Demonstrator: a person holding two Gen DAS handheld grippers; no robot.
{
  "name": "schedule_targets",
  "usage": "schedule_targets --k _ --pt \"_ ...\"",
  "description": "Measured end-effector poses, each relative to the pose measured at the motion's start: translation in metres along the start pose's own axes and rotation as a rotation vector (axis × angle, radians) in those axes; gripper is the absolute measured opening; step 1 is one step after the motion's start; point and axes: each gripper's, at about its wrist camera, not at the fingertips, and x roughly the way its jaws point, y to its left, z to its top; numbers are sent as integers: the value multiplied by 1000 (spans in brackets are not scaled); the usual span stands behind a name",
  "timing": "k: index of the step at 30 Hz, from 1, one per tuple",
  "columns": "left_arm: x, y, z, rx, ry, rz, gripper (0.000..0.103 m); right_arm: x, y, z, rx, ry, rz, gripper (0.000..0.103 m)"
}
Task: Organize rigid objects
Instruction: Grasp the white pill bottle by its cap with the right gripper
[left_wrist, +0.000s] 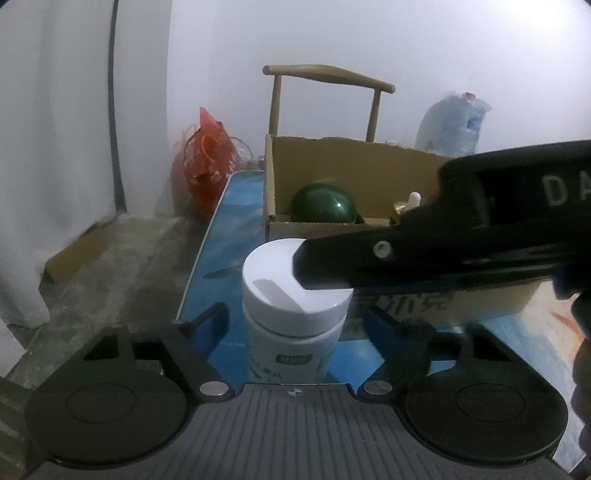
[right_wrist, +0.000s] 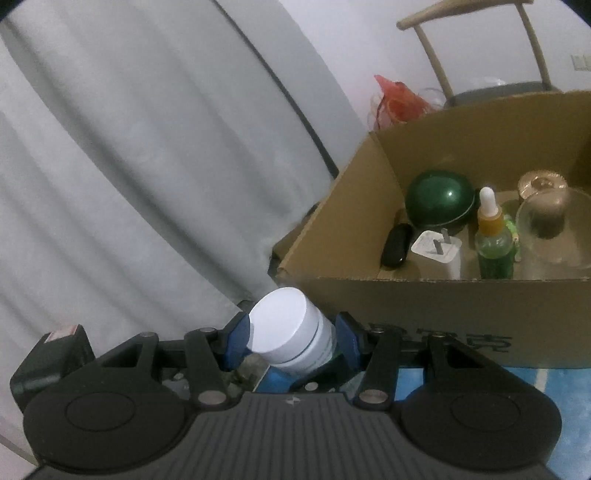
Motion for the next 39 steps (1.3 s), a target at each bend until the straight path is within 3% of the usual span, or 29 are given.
schedule_targets --k 9,17,25,34,36,39 --pt "3 -3 -2 0 -1 26 54 6 -3 2 34 10 22 46" --pt "-10 -15 -3 24 -12 1 54 -8 0 -3 22 -4 13 43" --pt "-32 -48 -13 86 -28 -105 54 -56 -4 -24 41 -62 -27 43" --pt "-39 -103 -31 245 -64 -314 52 -107 -28 -55 136 -152 -97 44" --pt "-42 -118 -37 306 -90 -286 52 -111 -30 -59 129 -170 -130 44" --pt "-42 -125 -39 331 -96 -272 52 -116 -40 -59 147 -189 -112 43"
